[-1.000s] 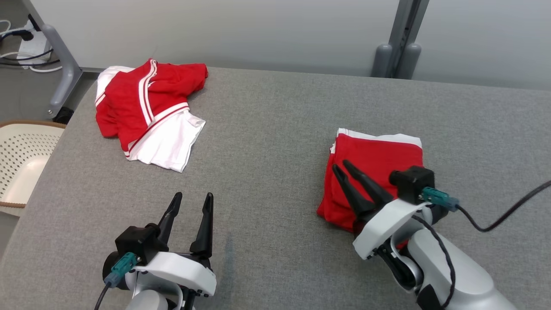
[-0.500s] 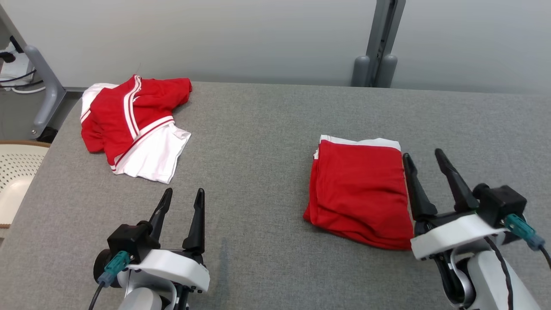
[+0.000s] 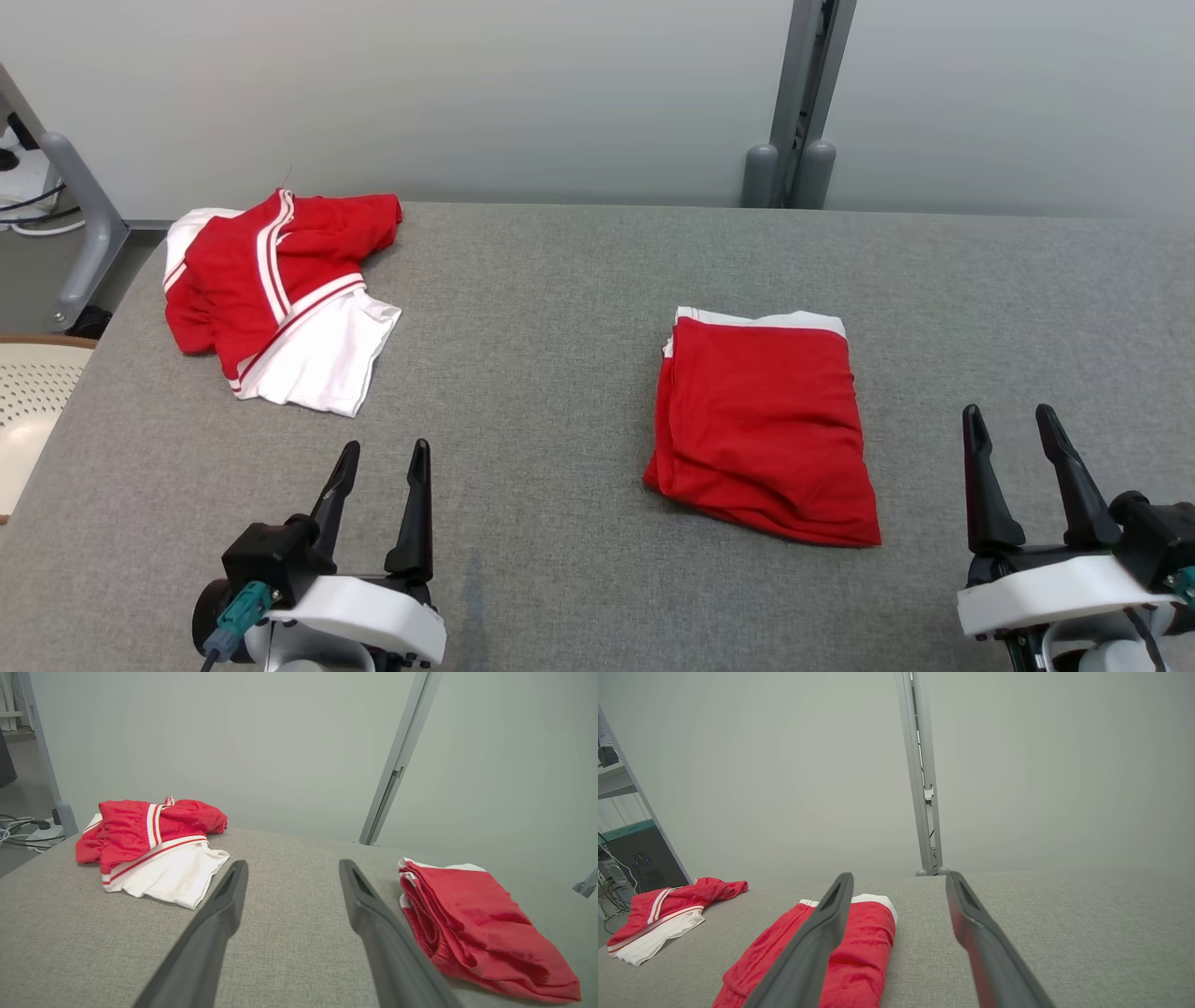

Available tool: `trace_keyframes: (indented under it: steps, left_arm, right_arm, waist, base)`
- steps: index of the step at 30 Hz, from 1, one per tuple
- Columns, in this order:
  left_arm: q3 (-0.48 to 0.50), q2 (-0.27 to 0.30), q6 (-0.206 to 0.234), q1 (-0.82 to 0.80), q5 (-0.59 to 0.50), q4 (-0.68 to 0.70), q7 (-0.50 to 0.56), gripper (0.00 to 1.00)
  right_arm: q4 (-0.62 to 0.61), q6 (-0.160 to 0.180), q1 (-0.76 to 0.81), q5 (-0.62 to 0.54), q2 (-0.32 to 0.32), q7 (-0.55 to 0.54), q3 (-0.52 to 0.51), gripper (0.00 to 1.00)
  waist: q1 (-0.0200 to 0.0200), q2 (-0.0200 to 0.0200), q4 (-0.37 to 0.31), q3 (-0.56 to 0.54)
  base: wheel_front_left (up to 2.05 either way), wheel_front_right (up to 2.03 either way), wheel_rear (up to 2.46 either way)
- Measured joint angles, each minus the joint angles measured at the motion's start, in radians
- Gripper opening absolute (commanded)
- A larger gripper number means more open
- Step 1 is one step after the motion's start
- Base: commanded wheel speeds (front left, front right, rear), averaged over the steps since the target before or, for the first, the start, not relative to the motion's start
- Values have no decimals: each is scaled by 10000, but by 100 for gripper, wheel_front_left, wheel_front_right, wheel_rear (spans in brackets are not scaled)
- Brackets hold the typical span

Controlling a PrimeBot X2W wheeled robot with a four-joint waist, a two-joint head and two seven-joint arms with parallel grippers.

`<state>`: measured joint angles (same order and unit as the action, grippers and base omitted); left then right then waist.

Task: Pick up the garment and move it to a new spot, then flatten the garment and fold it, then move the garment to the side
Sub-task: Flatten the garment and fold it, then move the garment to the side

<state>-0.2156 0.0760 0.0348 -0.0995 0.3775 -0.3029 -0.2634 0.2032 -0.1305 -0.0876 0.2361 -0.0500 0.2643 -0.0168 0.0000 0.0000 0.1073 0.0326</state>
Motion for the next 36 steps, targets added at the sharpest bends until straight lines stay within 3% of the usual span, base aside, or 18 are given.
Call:
trace_keyframes:
  steps: [36]
  left_arm:
    - [199, -240, -251, 192, -339, -19, 0, 100]
  right_arm:
    - [604, -2, 76, 128, 10, 0, 6, 100]
  waist:
    - [0, 0, 101, -8]
  base:
    - [0, 0, 0]
